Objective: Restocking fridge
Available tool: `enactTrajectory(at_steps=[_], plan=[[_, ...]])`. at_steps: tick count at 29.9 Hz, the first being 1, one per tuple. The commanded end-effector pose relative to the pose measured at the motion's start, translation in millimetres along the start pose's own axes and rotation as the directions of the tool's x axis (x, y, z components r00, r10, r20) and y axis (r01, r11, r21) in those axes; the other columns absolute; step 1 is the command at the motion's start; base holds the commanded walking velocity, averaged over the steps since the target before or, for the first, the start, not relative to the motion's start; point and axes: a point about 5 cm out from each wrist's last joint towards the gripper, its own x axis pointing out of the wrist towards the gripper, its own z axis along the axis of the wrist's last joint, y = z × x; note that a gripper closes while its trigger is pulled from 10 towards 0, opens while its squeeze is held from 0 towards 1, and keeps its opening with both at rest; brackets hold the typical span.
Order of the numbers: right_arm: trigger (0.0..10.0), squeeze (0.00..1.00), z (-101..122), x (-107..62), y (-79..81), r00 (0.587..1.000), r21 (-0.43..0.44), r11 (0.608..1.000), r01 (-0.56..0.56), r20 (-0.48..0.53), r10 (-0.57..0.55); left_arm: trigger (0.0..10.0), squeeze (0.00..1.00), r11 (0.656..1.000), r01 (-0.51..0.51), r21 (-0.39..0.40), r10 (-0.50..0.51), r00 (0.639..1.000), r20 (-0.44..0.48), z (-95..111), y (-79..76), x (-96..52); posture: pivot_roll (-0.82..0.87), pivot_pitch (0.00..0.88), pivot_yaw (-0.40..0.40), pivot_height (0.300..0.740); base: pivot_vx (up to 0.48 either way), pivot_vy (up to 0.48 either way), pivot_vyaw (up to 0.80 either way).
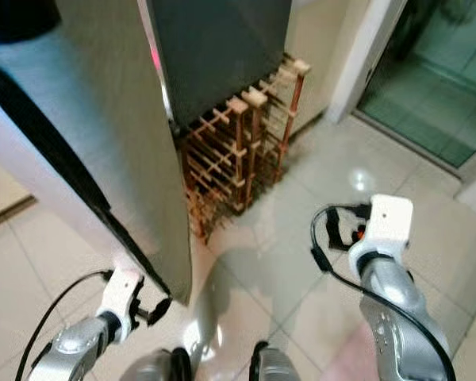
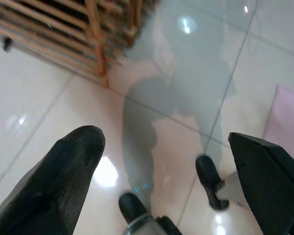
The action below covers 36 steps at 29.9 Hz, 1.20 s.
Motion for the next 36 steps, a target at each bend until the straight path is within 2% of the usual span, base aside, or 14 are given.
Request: enactTrajectory(at_steps=[1, 3, 5, 7, 11, 12, 15, 16, 19, 20, 23, 25, 30, 36], plan=[[10.0, 0.0, -16, -6.5, -3.1, 0.997, 0.003, 1.0, 0.028, -0.067, -0.028, 10.0, 0.0, 0.999, -0.054, 0.002, 0.054, 0.997, 0.049, 10, 1.5, -14.6, -0.05, 0.099, 0.02, 0.74, 0.0, 0.0, 0.0], [10.0, 0.0, -36, -11.5, 3.1, 0.989, -0.033, 0.999, -0.009, -0.148, 0.004, 10.0, 0.0, 0.994, -0.101, -0.029, 0.103, 0.993, 0.056, 5, -0.4, -31.0, -0.04, 0.081, 0.015, 0.74, 0.0, 0.0, 0.0], [10.0, 0.0, -42, -12.5, 5.6, 0.984, -0.037, 0.999, -0.03, -0.176, 0.023, 10.0, 0.0, 0.992, -0.117, -0.036, 0.119, 0.992, 0.051, 2, 0.2, -34.3, -0.02, 0.07, 0.006, 0.74, 0.0, 0.0, 0.0], [10.0, 0.0, -50, -14.8, 12.3, 0.973, -0.046, 0.994, -0.104, -0.214, 0.092, 10.0, 0.0, 0.975, -0.211, -0.07, 0.216, 0.974, 0.065, -7, 3.9, -46.1, -0.01, 0.05, -0.017, 0.74, 0.0, 0.0, 0.0], [10.0, 0.0, -51, -13.2, 22.3, 0.965, -0.051, 0.982, -0.182, -0.199, 0.169, 10.0, 0.0, 0.949, -0.297, -0.104, 0.308, 0.943, 0.122, -13, 12.2, -54.3, 0.03, 0.048, -0.035, 0.74, 0.0, 0.0, 0.0], [10.0, 0.0, -44, -14.0, 28.4, 0.961, -0.021, 0.973, -0.231, -0.158, 0.225, 10.0, 0.0, 0.946, -0.313, -0.08, 0.323, 0.93, 0.176, -2, 15.3, -59.2, 0.04, 0.043, -0.034, 0.74, 0.0, 0.0, 0.0], [10.0, 0.0, -31, -16.5, 35.8, 0.968, 0.027, 0.971, -0.238, -0.075, 0.239, 10.0, 0.0, 0.962, -0.272, -0.009, 0.266, 0.935, 0.236, 22, 20.5, -62.3, 0.05, 0.035, -0.027, 0.74, 0.0, 0.0, 0.0], [10.0, 0.0, -31, -16.5, 35.8, 0.968, 0.027, 0.971, -0.238, -0.075, 0.239, 10.0, 0.0, 0.962, -0.272, -0.009, 0.266, 0.935, 0.236, 22, 20.5, -62.3, 0.05, 0.035, -0.027, 0.74, 0.0, 0.0, 0.0], [10.0, 0.0, -24, -20.5, 40.3, 0.975, 0.035, 0.976, -0.216, -0.033, 0.218, 10.0, 0.0, 0.975, -0.217, 0.054, 0.193, 0.938, 0.288, 46, 19.7, -61.0, 0.04, 0.021, -0.002, 0.74, 0.0, 0.0, 0.0], [10.0, 0.0, -21, -25.8, 43.7, 0.98, 0.02, 0.98, -0.198, -0.012, 0.198, 10.0, 0.0, 0.978, -0.176, 0.114, 0.13, 0.934, 0.332, 70, 15.9, -59.2, 0.03, 0.005, 0.014, 0.74, 0.0, 0.0, 0.0], [10.0, 0.0, -21, -30.8, 46.9, 0.985, 0.058, 0.983, -0.174, -0.001, 0.174, 10.0, 0.0, 0.975, -0.158, 0.159, 0.09, 0.925, 0.369, 93, 16.1, -55.4, 0.03, 0.0, 0.036, 0.74, 0.0, 0.0, 0.0], [10.0, 0.0, -22, -34.3, 46.5, 0.988, 0.05, 0.986, -0.156, 0.017, 0.156, 10.0, 0.0, 0.978, -0.152, 0.144, 0.08, 0.907, 0.413, 113, 18.9, -50.9, 0.02, 0.0, 0.054, 0.74, 0.0, 0.0, 0.0], [10.0, 0.0, -29, -36.0, 42.1, 0.989, 0.04, 0.988, -0.146, 0.011, 0.146, 10.0, 0.0, 0.981, -0.12, 0.153, 0.047, 0.911, 0.411, 115, 12.6, -54.7, 0.04, 0.0, 0.087, 0.74, 0.0, 0.0, 0.0], [10.0, 0.0, -25, -31.6, 40.4, 0.982, 0.012, 0.982, -0.188, 0.021, 0.188, 10.0, 0.0, 0.982, -0.13, 0.136, 0.069, 0.922, 0.382, 110, 9.6, -58.4, 0.06, 0.0, 0.058, 0.74, 0.0, 0.0, 0.0]])
